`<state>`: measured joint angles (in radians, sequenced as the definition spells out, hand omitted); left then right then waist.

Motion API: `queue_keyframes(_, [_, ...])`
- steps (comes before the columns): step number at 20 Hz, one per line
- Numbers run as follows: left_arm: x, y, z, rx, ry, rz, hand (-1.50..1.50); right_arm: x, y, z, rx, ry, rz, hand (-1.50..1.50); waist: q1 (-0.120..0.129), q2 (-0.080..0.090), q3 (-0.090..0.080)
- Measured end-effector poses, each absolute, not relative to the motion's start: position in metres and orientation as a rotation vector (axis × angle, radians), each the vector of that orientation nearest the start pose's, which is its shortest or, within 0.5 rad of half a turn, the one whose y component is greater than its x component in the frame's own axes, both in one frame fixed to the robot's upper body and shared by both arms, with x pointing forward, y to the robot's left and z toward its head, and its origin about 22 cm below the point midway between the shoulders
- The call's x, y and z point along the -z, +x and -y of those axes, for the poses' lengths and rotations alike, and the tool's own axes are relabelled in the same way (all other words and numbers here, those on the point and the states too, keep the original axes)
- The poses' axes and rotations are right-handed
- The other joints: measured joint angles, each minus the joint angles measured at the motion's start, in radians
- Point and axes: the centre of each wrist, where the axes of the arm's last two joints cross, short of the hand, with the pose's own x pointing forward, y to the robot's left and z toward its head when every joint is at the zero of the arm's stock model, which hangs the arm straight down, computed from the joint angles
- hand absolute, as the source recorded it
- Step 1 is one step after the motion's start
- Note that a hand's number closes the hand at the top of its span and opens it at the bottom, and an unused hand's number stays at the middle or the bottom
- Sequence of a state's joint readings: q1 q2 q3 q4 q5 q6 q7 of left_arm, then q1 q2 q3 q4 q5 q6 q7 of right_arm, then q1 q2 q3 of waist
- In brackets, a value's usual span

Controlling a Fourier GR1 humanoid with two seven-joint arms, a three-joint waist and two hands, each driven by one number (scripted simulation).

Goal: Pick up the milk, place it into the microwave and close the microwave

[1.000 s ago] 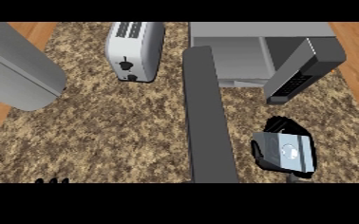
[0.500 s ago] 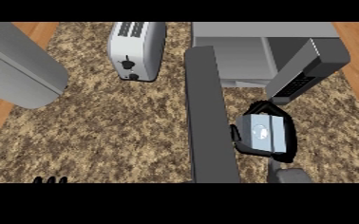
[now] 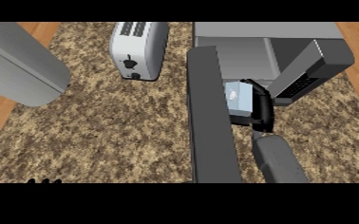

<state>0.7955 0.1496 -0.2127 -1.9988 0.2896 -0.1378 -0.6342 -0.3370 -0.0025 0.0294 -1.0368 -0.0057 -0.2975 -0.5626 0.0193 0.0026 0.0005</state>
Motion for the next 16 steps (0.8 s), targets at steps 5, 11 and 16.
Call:
queue_keyframes(5, [0.004,0.047,-0.259,-0.227,-0.145,1.894,-1.5,0.05,0.341,0.181,0.012,-0.209,1.865,1.5,0.005,0.002,0.0])
queue_keyframes(11, [-0.001,0.057,-0.258,-0.217,-0.159,1.898,-1.5,0.054,0.368,0.185,-0.001,-0.288,1.827,1.5,0.021,0.011,0.001])
queue_keyframes(16, [-0.002,0.057,-0.261,-0.205,-0.176,1.897,-1.5,0.051,0.381,0.198,-0.054,-0.414,1.789,1.5,0.045,0.02,0.002])
